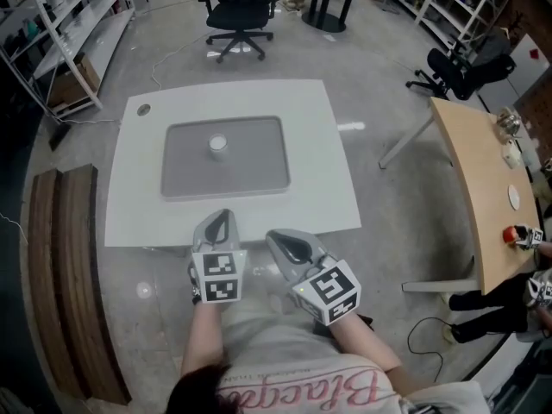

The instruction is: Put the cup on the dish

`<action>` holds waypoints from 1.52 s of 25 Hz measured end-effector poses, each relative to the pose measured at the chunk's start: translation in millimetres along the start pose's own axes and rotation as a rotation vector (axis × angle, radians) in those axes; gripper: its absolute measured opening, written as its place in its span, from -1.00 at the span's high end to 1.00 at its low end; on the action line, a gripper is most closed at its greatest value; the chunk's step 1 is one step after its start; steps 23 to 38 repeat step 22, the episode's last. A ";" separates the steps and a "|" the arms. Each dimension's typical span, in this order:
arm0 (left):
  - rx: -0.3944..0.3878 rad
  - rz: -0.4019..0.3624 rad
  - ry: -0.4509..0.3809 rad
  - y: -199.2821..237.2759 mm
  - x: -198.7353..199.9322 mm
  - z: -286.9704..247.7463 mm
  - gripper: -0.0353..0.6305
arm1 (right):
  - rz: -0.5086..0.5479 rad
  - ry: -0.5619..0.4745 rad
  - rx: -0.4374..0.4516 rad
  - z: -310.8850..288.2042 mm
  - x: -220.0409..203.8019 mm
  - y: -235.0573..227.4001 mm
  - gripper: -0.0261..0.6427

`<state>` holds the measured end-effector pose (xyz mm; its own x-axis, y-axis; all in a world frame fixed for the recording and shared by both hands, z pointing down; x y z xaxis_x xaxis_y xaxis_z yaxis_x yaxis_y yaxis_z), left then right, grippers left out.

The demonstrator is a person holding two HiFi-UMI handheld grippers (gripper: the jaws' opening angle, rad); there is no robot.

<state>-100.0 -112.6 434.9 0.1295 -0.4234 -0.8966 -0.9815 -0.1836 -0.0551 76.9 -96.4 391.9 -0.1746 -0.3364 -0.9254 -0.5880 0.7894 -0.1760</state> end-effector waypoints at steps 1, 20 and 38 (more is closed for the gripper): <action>-0.007 -0.006 -0.016 -6.1 0.1 7.7 0.90 | 0.002 -0.003 0.000 5.0 -2.1 3.3 0.92; -0.132 -0.008 -0.195 -41.3 -0.4 101.8 0.90 | 0.019 -0.076 -0.057 48.6 -15.0 61.2 0.92; -0.139 -0.012 -0.211 -43.2 -5.0 110.6 0.90 | 0.005 -0.072 -0.071 52.8 -18.9 67.9 0.92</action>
Point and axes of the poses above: the fingertips, and each gripper's own axes: z backward along the fingers, y to its left, x out of its top, the point moved 10 cm from there along z, backward along the fingers, and after that the axes turned 2 degrees about -z, right-handed, at the moved point
